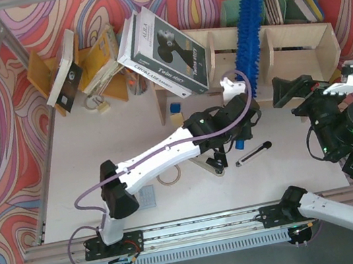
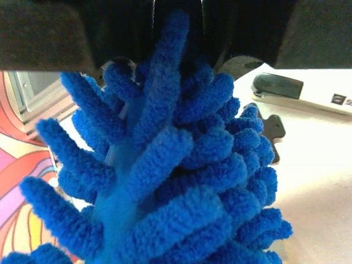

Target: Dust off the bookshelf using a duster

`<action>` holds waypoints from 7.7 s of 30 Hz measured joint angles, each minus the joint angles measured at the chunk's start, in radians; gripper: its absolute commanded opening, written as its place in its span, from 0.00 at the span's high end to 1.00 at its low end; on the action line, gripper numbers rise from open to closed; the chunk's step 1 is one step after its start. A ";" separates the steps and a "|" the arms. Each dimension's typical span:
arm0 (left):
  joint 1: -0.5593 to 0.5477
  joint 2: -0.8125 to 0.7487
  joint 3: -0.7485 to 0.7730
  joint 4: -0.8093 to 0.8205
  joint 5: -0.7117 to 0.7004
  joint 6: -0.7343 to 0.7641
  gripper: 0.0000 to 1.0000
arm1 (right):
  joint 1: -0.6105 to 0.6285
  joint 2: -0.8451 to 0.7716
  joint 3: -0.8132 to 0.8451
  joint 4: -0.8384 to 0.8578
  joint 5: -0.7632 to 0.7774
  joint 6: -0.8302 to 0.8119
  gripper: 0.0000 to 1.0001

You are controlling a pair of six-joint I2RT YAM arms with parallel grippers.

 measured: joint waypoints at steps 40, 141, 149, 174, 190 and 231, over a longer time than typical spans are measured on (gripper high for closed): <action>0.013 -0.023 0.061 -0.035 0.050 0.093 1.00 | 0.000 -0.031 0.080 0.001 0.024 -0.009 0.01; -0.114 -0.265 -0.248 0.073 0.082 0.225 1.00 | 0.000 -0.021 0.122 0.065 0.056 -0.076 0.01; -0.111 -0.483 -0.468 0.090 -0.048 0.193 1.00 | 0.000 -0.071 0.011 0.088 0.056 -0.076 0.01; -0.169 -0.396 -0.537 -0.053 -0.189 -0.133 1.00 | 0.000 -0.112 -0.257 0.100 0.079 0.023 0.01; -0.281 -0.396 -0.582 -0.111 -0.207 -0.082 1.00 | 0.000 -0.140 -0.257 0.057 0.087 0.056 0.01; -0.233 -0.535 -0.699 -0.225 -0.278 -0.121 1.00 | 0.000 -0.140 -0.260 0.049 0.087 0.075 0.01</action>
